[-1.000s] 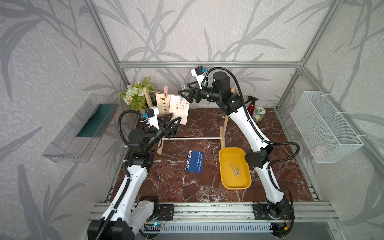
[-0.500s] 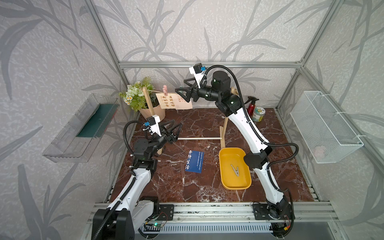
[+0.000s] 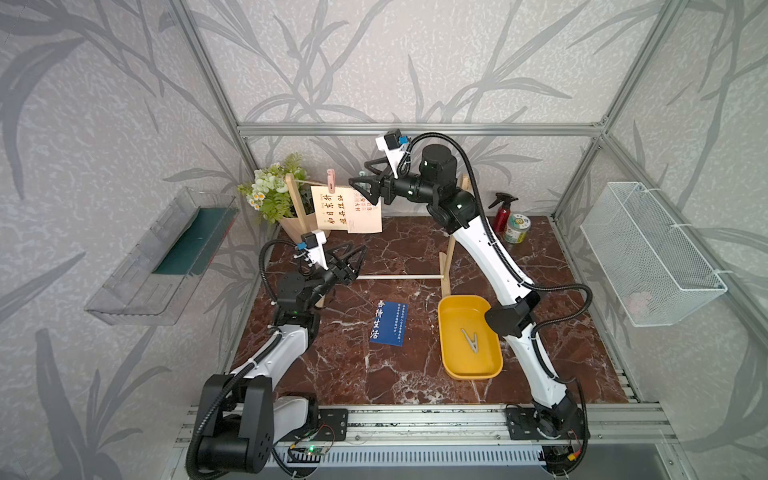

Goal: Remove the postcards from the strings
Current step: Pinch the postcard on the clothesline.

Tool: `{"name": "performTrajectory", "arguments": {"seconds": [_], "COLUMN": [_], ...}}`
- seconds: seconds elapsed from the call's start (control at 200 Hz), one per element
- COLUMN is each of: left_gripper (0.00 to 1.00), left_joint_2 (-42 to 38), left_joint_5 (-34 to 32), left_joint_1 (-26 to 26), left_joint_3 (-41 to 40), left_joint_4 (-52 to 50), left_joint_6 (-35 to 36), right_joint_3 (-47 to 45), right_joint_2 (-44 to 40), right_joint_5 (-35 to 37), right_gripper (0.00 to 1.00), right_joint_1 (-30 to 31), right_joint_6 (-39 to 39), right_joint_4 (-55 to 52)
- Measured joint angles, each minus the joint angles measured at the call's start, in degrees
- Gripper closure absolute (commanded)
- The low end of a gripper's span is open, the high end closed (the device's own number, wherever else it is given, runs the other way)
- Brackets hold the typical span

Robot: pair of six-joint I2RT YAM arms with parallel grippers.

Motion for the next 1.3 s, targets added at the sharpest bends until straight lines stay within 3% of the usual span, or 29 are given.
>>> {"name": "performTrajectory", "arguments": {"seconds": [0.21,0.545,0.845,1.3], "left_gripper": [0.29,0.29,0.37,0.31], "left_joint_2": [5.2,10.1,16.0,24.2], "left_joint_5": [1.6,4.9,7.5,8.5], "left_joint_1": [0.0,0.0,0.1,1.0], "left_joint_3": [1.9,6.8,10.3,8.3], "left_joint_4": [3.6,6.7,11.9,16.7], "left_joint_6": [-1.3,-1.3,-3.3,-5.2], "right_joint_3": [0.0,0.0,0.0,0.0], "right_joint_2": [0.3,0.3,0.3,0.3], "right_joint_5": [-1.4,-2.6,-2.6,-2.8], "right_gripper": [0.43,0.53,0.53,0.54], "right_joint_1": [0.1,0.1,0.3,0.4], "right_joint_6": [0.0,-0.4,-0.4,-0.4], "right_joint_4": [0.3,0.4,0.5,1.2]}}
